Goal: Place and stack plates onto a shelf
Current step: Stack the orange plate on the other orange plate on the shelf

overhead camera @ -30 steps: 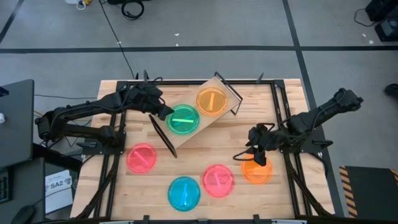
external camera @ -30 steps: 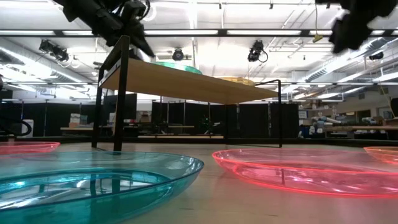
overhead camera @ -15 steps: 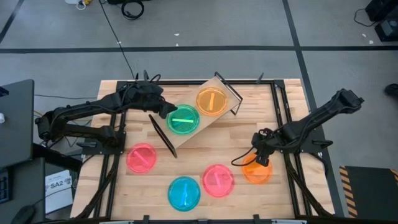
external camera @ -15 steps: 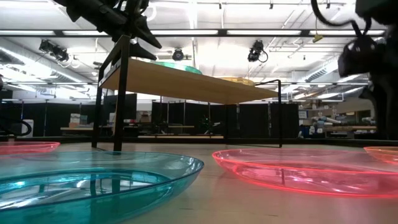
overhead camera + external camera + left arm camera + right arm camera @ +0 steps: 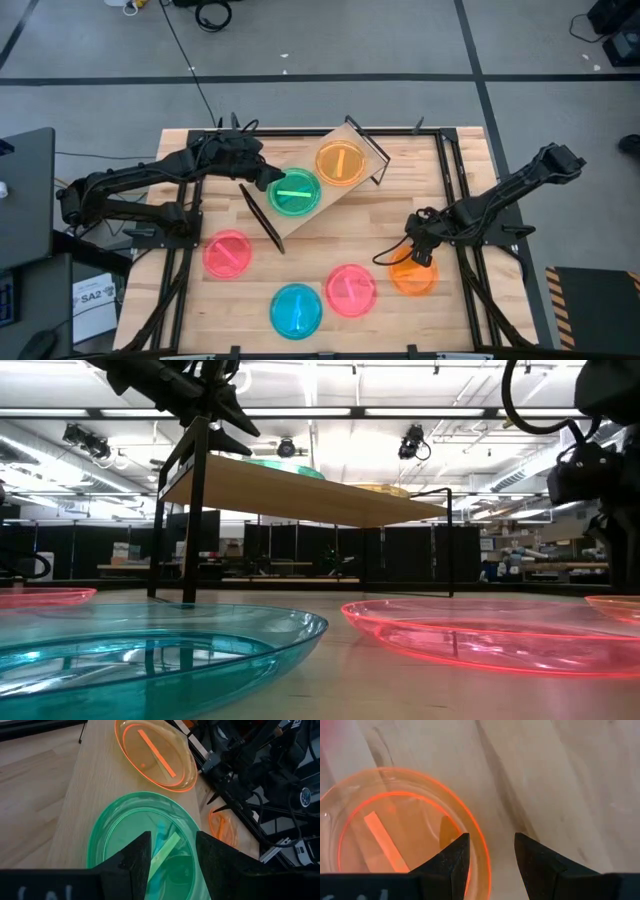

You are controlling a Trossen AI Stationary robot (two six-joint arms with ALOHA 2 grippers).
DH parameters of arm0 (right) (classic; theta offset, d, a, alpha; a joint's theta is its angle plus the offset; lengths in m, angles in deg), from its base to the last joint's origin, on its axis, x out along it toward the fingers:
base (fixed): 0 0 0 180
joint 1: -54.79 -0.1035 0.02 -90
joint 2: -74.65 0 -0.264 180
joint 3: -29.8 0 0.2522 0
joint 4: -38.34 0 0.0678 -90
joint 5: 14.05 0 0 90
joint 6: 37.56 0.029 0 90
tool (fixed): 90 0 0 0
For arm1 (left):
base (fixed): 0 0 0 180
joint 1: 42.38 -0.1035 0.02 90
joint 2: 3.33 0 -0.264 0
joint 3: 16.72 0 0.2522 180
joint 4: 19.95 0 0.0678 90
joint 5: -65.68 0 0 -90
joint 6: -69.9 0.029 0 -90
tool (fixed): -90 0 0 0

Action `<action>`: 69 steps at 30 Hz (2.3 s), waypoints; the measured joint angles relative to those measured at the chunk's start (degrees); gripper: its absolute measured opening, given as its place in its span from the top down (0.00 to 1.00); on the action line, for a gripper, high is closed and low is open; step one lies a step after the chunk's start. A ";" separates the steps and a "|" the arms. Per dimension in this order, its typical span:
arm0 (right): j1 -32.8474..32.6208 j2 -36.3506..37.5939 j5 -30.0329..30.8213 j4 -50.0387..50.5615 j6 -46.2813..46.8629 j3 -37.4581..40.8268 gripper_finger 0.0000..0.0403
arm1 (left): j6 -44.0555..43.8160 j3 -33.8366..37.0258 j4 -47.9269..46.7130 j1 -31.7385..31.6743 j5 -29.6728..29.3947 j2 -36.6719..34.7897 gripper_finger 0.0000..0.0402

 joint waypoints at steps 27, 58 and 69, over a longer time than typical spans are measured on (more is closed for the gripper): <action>0.03 0.00 -3.63 -2.48 2.53 2.67 0.65 | 0.00 0.00 0.00 0.01 0.02 0.00 0.60; 0.01 -0.02 -6.62 -5.74 1.44 2.67 0.98 | 0.07 0.00 0.02 0.01 0.02 0.00 0.60; 0.00 -0.02 -10.51 -9.21 1.63 2.67 0.98 | 0.13 0.00 0.02 0.01 0.02 0.00 0.60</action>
